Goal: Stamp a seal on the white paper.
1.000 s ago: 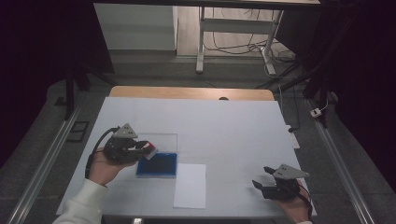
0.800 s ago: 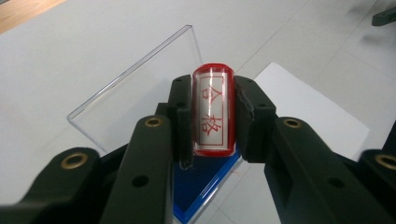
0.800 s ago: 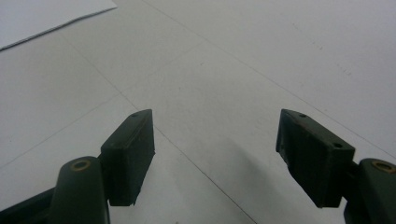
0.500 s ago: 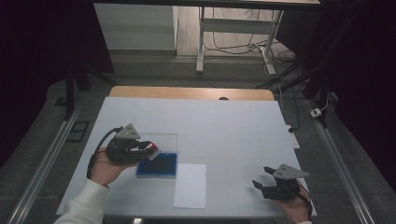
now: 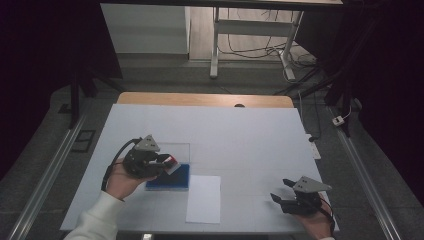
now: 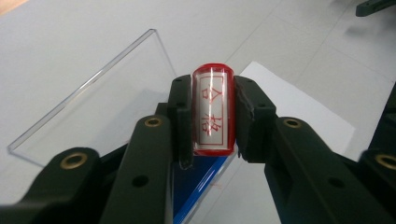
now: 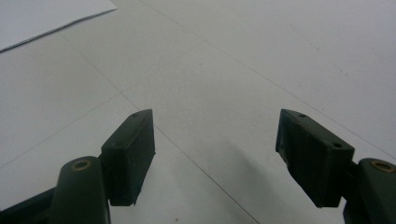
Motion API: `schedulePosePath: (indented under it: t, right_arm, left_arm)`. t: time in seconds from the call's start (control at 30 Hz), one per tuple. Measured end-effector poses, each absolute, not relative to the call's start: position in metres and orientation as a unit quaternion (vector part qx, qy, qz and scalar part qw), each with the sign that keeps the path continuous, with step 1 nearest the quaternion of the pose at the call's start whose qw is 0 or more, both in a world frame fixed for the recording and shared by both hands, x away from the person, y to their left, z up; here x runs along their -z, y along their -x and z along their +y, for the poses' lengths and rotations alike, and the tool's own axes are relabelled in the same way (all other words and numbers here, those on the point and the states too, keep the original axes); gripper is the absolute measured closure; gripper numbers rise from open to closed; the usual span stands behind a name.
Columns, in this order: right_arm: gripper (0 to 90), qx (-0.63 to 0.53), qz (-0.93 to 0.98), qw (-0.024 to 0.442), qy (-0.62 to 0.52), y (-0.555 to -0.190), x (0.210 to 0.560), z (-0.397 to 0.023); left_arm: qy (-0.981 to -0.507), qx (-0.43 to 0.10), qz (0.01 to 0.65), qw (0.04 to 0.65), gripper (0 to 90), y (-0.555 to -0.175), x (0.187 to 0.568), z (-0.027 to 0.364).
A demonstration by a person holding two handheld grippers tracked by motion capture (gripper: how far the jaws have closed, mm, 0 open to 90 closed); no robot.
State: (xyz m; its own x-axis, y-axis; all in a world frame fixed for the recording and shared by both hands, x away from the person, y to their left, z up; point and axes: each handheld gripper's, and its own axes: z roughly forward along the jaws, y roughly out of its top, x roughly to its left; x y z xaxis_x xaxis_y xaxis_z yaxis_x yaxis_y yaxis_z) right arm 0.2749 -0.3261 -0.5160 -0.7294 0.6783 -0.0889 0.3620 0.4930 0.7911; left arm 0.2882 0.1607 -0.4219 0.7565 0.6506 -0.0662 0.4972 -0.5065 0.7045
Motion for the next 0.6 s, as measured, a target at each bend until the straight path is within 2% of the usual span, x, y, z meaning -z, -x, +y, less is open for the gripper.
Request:
schedulePosePath:
  t: [0.6]
  right_arm:
    - [27.9,-0.394,0.841,0.2,-0.311,-0.275,0.516,-0.326]
  left_arm:
    - [-0.876,-0.088,0.308,0.362,69.9,-0.29,0.43,0.132]
